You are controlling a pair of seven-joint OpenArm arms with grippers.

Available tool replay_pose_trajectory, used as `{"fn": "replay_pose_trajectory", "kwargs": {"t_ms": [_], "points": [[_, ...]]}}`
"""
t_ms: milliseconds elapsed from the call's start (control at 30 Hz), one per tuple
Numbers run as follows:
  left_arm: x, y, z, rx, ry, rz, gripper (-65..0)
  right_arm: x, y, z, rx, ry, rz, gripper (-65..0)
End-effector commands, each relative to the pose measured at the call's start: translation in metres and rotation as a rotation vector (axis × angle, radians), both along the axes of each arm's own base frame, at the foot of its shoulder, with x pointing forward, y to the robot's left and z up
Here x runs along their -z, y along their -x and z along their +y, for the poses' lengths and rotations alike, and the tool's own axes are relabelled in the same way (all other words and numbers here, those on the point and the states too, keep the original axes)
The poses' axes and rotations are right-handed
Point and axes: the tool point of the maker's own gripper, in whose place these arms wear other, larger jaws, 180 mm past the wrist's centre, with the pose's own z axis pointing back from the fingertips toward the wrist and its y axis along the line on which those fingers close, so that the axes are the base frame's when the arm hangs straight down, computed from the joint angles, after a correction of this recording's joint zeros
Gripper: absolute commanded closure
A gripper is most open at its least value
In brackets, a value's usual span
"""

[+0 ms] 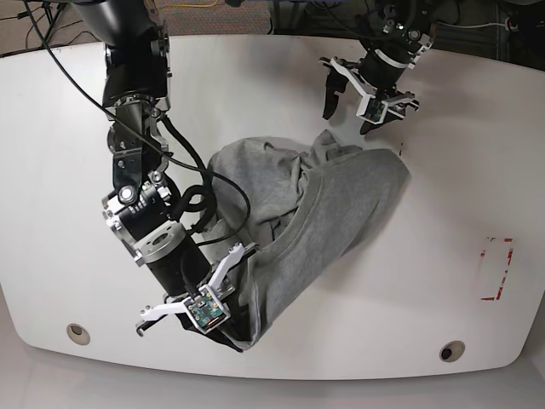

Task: Layout the t-shirt on the table in an organized manner, then fold the t-shirt properly

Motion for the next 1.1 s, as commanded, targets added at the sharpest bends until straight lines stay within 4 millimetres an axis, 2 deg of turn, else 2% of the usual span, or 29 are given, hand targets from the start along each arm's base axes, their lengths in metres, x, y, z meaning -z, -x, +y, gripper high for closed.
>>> {"fn": "replay_pose_trajectory", "kwargs": {"t_ms": [0,300,800,1000,1067], "points": [[0.005,-0.005,-0.002,-0.01,0.019,0.002,-40.8,-0.032,-0.001,0.001,-0.01,-0.021,-0.092,0.0],[0.023,-0.025,-0.003,-0.031,0.024,0.02,-40.8,-0.055,-0.004,0.001,-0.011,-0.021,-0.146,0.0],[0.039,-0.054,-0.032,-0.068,0.105,0.047,-40.8,-0.083,-0.005,0.001,-0.012,-0.022,-0.217,0.0],[0.049,-0.061,-0.037,-0.068,0.111,0.071,-40.1,-0.085,-0.004,0.001,-0.013,-0.022,-0.224,0.0],[0.053,-0.061,-0.043,-0.059,0.117,0.082,-37.9,-0.086,-0.004,0.001,-0.012,-0.023,-0.226,0.0]]}}
